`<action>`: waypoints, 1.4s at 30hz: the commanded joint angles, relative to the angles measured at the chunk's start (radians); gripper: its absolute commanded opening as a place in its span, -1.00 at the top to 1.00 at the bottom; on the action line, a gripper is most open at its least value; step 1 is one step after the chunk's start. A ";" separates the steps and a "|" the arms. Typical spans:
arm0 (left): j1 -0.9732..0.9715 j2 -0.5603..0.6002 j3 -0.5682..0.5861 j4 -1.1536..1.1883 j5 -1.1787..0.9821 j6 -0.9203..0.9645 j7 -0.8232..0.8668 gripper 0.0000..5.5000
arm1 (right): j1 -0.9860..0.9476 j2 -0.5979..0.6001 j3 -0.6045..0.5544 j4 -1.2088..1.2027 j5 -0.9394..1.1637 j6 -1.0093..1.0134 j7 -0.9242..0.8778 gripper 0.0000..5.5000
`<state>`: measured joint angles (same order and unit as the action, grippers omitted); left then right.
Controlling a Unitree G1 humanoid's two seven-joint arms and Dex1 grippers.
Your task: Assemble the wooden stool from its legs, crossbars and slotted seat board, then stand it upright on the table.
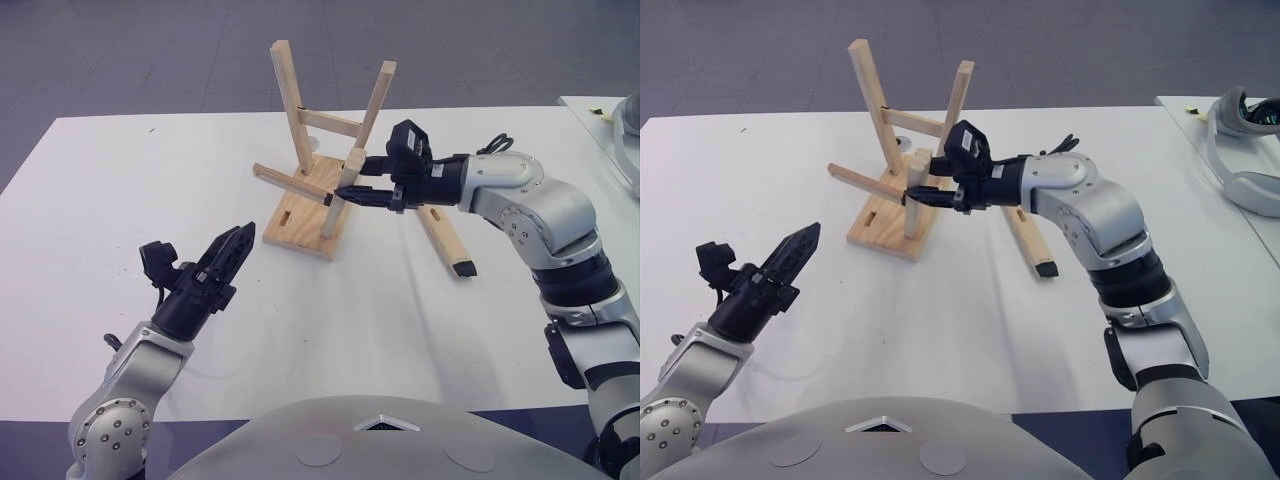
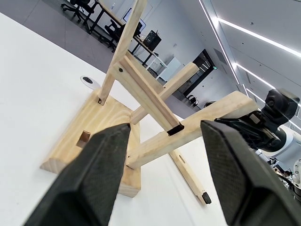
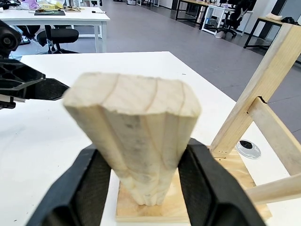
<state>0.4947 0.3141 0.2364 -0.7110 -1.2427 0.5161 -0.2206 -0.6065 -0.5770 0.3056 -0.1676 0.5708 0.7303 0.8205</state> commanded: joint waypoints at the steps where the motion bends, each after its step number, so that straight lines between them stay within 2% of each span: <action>1: -0.022 -0.008 -0.015 0.004 0.050 -0.015 0.026 0.00 | 0.158 -0.010 0.180 0.217 0.023 0.388 0.045 0.25; 8: -0.005 -0.026 -0.014 0.008 0.062 -0.030 0.018 0.00 | 0.177 -0.052 0.204 0.133 0.059 0.350 0.084 0.25; 9: -0.006 -0.028 -0.015 0.008 0.063 -0.031 0.019 0.00 | 0.175 -0.054 0.202 0.133 0.064 0.349 0.084 0.10; 12: -0.004 -0.046 -0.027 -0.002 0.075 -0.039 0.028 0.00 | 0.161 -0.063 0.188 0.150 0.067 0.352 0.082 -0.15; 16: 0.031 -0.120 -0.083 -0.008 0.137 -0.086 0.026 0.00 | 0.125 -0.119 0.186 0.177 0.040 0.358 0.137 -0.44; 22: 0.061 -0.179 -0.143 -0.002 0.204 -0.135 0.010 0.00 | 0.090 -0.118 0.173 0.250 -0.031 0.345 0.170 -0.80; 27: 0.068 -0.178 -0.137 -0.013 0.203 -0.143 0.017 0.00 | 0.075 -0.121 0.144 0.310 -0.068 0.286 0.221 -0.82; 29: 0.078 -0.172 -0.132 -0.022 0.199 -0.141 0.020 0.00 | 0.060 -0.154 0.148 0.335 -0.121 0.196 0.267 -0.82; 31: 0.096 -0.163 -0.119 -0.025 0.194 -0.140 0.017 0.00 | 0.036 -0.166 0.149 0.388 -0.222 0.067 0.242 -0.82; 38: 0.154 -0.149 -0.079 -0.014 0.193 -0.152 -0.008 0.00 | -0.017 -0.004 -0.034 0.540 -0.362 -0.138 -0.088 -0.82; 42: 0.146 -0.129 -0.062 -0.015 0.179 -0.141 0.002 0.00 | 0.023 0.054 -0.099 0.560 -0.430 -0.152 -0.266 -0.82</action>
<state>0.6488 0.1634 0.1571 -0.7180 -1.0513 0.3654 -0.2284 -0.5966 -0.5418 0.2364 0.3820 0.1756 0.5780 0.6202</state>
